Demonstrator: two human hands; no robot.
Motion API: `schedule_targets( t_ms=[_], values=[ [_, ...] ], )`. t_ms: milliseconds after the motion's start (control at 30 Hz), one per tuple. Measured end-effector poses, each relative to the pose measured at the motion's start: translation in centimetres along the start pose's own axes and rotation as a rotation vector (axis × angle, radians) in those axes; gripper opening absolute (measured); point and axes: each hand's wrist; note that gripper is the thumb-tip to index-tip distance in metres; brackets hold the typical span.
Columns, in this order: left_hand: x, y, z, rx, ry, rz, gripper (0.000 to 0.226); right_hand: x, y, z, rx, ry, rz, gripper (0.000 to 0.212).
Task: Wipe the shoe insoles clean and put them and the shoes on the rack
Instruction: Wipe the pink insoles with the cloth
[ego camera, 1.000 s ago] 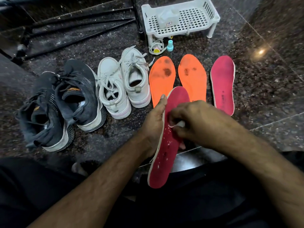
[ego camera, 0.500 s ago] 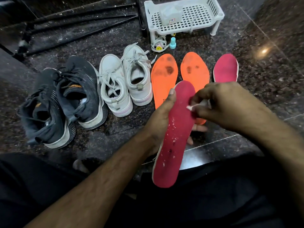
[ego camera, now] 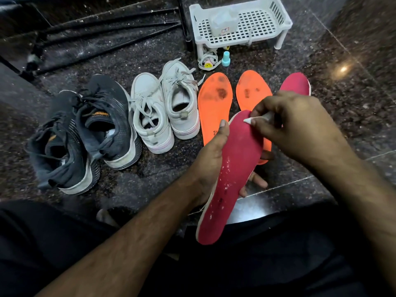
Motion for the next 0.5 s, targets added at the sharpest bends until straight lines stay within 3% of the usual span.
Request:
schedule_targets(
  t_ms=[167, 367, 433, 500],
  values=[
    [0.1, -0.1, 0.0, 0.002, 0.035, 0.054, 0.083, -1.6, -0.9, -2.9, 0.159, 0.1, -0.427, 0.002],
    [0.3, -0.4, -0.1, -0.051, 0.005, 0.03, 0.084, 0.1, 0.0, -0.3, 0.083, -0.022, 0.063, 0.009],
    [0.3, -0.7, -0.3, -0.077, -0.016, 0.03, 0.083, 0.0, -0.6, -0.9, 0.041, 0.01, 0.047, 0.006],
    [0.3, -0.8, -0.3, -0.093, -0.011, 0.087, 0.081, -0.9, -1.8, -2.4, 0.079, 0.091, -0.118, 0.006]
  ],
)
Point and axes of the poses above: each hand's wrist, its own x-axis towards the middle knuckle, its own y-axis out of the back of the hand, z = x × y
